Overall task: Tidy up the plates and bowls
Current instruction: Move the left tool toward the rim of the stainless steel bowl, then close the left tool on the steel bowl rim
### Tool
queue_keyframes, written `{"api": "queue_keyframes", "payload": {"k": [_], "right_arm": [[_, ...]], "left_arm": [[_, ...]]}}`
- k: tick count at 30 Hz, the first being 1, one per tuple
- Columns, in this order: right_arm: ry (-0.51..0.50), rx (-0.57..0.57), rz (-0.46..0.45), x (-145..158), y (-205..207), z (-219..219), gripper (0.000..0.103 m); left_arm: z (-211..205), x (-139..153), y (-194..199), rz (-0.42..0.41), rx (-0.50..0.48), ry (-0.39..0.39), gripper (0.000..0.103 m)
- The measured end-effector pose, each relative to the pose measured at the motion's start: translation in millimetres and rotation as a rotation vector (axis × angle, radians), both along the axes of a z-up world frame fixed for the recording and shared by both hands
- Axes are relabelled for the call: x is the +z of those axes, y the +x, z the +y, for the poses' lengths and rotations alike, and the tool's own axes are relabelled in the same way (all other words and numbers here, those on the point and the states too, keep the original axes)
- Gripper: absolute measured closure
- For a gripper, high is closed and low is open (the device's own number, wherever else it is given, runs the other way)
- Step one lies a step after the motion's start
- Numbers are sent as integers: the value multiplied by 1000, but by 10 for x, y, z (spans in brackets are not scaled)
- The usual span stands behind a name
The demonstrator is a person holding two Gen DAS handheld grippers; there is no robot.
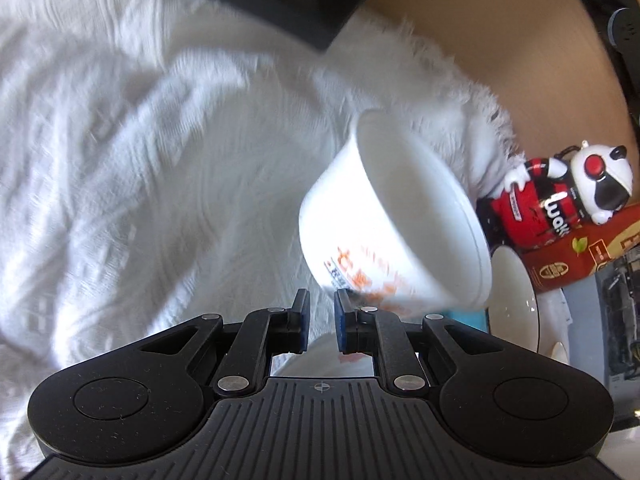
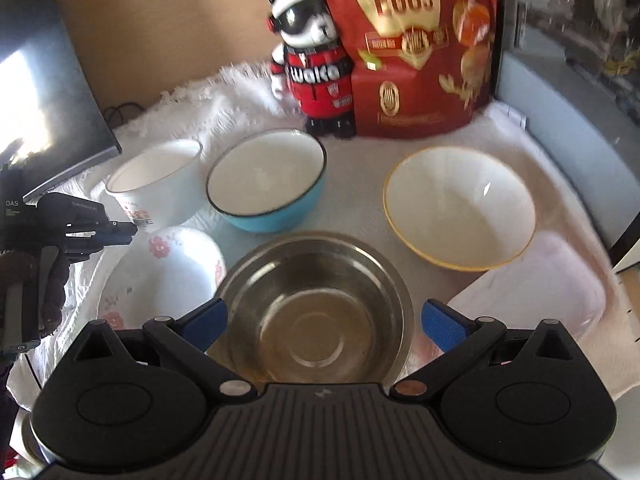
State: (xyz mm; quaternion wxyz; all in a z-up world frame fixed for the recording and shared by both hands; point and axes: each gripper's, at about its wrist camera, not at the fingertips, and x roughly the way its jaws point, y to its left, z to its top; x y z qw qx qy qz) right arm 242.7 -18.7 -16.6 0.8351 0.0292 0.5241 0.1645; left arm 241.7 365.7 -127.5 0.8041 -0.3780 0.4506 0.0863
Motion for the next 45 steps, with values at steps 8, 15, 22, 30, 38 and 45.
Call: {"api": "queue_keyframes", "payload": {"k": [8,15,22,30,38,45], "right_arm": [[10,76,22,-104,103,-1,0],[109,-5,121,-361,99,-381,0],[239,-88,251,-686,16,-509,0],[158,-96,326,-948,57,-353,0],[31,-32,326,-1062,57,-143,0],[47,-52,299,-1056,1,-157,0]], "left_arm": [[-29,124,-336,18,65,30,86],[-625,784,-492,-143,-190,87,86],[-1416,791,-114,-97,-481,47,86],[-1589,567,53,-2,-494,159,85],[-1583,577,74,-3,-484,117,80],[-1584,552,61,-8,-465,104,80]]}}
